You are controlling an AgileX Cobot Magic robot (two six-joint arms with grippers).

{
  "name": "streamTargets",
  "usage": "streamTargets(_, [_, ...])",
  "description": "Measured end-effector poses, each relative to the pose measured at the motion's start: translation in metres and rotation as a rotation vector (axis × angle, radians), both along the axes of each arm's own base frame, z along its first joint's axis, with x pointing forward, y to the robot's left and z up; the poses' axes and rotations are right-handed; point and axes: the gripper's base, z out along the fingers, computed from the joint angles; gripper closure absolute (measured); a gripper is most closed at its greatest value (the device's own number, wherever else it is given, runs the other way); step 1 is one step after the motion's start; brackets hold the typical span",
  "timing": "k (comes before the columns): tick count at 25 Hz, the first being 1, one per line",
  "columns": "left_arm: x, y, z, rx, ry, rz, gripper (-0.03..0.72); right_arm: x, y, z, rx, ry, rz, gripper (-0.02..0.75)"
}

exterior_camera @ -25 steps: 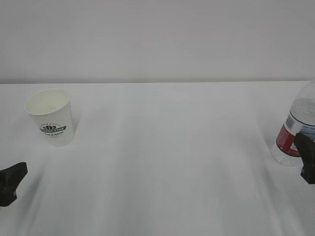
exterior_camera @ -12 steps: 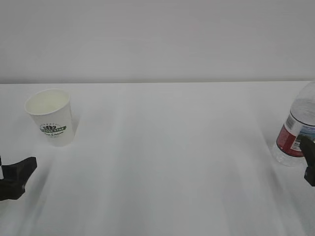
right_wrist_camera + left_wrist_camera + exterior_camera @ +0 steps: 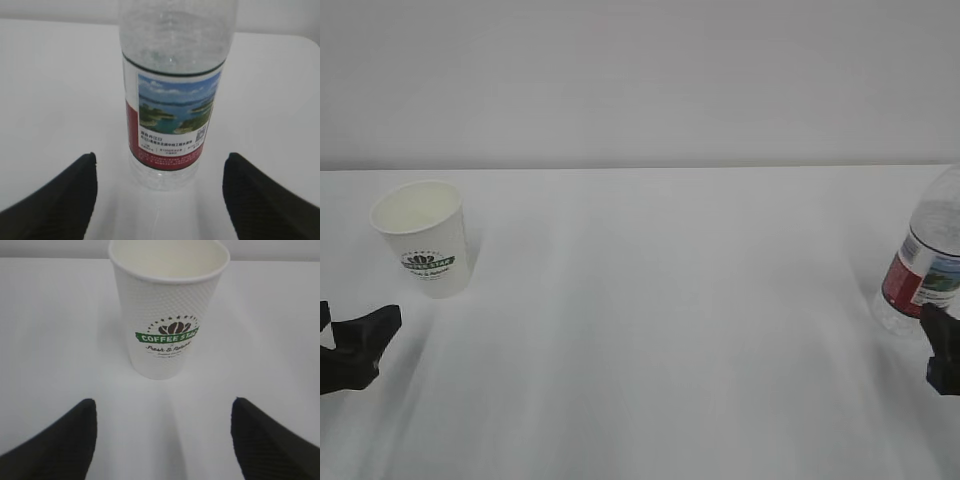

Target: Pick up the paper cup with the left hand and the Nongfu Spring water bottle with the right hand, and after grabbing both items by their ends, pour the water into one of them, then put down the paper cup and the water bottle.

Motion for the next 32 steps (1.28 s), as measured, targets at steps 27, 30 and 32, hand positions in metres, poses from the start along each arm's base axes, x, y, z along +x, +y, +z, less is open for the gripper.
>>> streamTargets(27, [0.000,0.000,0.000,0.000,0.000,-0.001,0.097,0.014,0.004,-0.012,0.070,0.036,0.003,0.076])
streamTargets(30, [0.000,0.000,0.000,0.000,0.000,-0.003,0.097,0.014,0.004,-0.012,0.070,0.038,-0.004,0.076])
streamTargets(32, [0.000,0.000,0.000,0.000,0.000,-0.005,0.097,0.014,0.004,-0.012,0.070,0.038,-0.004,0.075])
